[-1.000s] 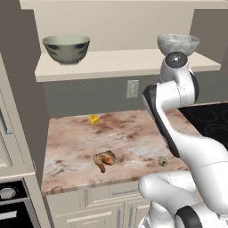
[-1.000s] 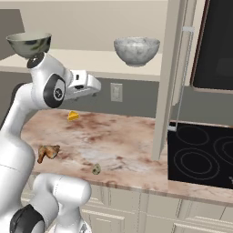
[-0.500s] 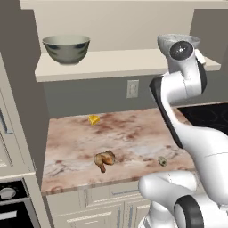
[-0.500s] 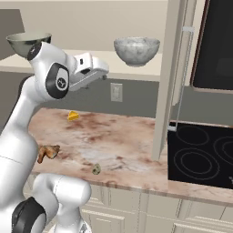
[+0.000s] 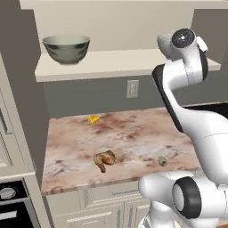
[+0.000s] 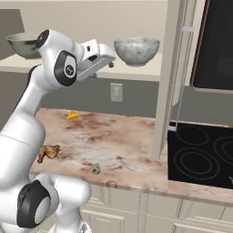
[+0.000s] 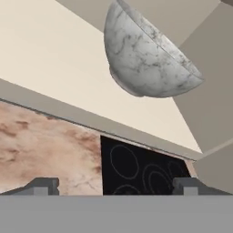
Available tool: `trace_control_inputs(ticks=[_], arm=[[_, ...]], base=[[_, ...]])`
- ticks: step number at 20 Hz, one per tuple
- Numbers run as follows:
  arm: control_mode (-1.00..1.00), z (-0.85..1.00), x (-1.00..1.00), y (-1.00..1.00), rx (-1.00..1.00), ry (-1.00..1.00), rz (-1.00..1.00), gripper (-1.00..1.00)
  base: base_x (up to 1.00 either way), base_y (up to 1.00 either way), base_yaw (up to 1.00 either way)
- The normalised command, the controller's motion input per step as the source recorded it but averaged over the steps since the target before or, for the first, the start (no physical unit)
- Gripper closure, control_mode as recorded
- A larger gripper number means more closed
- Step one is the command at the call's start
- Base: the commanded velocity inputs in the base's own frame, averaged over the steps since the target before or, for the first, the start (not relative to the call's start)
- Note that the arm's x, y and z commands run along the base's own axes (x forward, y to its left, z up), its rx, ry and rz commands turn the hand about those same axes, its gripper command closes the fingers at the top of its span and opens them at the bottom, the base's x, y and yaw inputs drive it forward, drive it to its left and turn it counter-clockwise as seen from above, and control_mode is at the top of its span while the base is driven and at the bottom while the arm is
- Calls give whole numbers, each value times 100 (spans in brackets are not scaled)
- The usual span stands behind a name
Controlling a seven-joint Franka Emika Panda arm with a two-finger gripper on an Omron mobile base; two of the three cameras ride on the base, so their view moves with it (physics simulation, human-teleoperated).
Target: Pick both bowls and place them on the counter. Then place the egg in one bowl and place the chicken drumstick in the other bowl.
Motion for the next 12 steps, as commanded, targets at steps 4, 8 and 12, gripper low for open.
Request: trace_control_inputs(ticks=[4, 8, 12], arm=[[-100, 23, 41, -21, -3, -4, 0, -100], [-100, 20, 35, -11, 0, -3, 0, -100], [-100, 24, 29, -7, 0, -2, 0, -100]], base=[[0, 0, 0], [0, 0, 0], [0, 0, 0]])
